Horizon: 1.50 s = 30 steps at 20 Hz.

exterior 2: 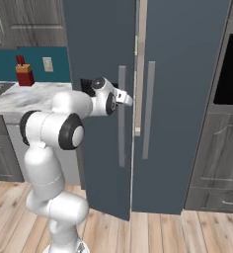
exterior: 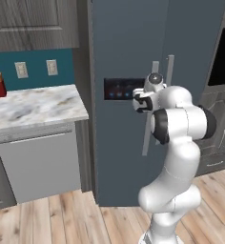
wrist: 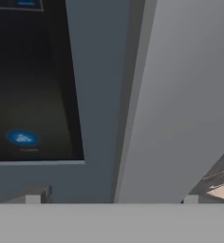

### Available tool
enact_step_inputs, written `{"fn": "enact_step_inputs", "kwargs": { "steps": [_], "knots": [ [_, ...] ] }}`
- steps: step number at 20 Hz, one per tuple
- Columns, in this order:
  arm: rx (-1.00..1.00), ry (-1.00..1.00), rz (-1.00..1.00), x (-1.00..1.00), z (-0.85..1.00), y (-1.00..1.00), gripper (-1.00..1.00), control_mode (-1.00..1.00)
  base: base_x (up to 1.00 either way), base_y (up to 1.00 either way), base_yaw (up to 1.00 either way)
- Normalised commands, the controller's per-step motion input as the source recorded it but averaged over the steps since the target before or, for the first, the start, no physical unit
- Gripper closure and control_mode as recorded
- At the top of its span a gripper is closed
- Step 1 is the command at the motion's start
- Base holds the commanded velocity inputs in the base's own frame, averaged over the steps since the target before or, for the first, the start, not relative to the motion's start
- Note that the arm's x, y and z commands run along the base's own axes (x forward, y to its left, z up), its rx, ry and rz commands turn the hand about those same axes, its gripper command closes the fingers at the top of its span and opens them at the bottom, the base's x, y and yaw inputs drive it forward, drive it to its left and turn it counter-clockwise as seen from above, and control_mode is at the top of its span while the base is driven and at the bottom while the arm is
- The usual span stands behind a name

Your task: Store the kebab skewer in the freezer for long-term storage. Close the freezer door after placing the cooked food.

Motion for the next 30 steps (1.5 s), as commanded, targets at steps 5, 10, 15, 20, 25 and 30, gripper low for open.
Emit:
{"fn": "enact_step_inputs", "kwargs": {
  "steps": [5,10,15,20,25,30],
  "knots": [
    [0.0,0.0,0.05,0.32,0.16,-0.01,-1.0,-1.0,0.0,0.0,0.0],
    [0.0,0.0,0.07,0.46,0.06,-0.1,-1.0,-1.0,0.0,0.0,0.0],
    [0.0,0.0,0.03,0.35,0.04,-0.01,-1.0,-1.0,0.0,0.0,0.0],
    [0.0,0.0,0.02,0.4,0.0,0.0,-1.0,-1.0,0.0,0.0,0.0],
    [0.0,0.0,0.02,0.46,0.0,0.0,-1.0,-1.0,0.0,0.0,0.0],
    [0.03,0.0,0.01,0.47,0.0,0.0,-1.0,-1.0,0.0,0.0,0.0]
  ]
}}
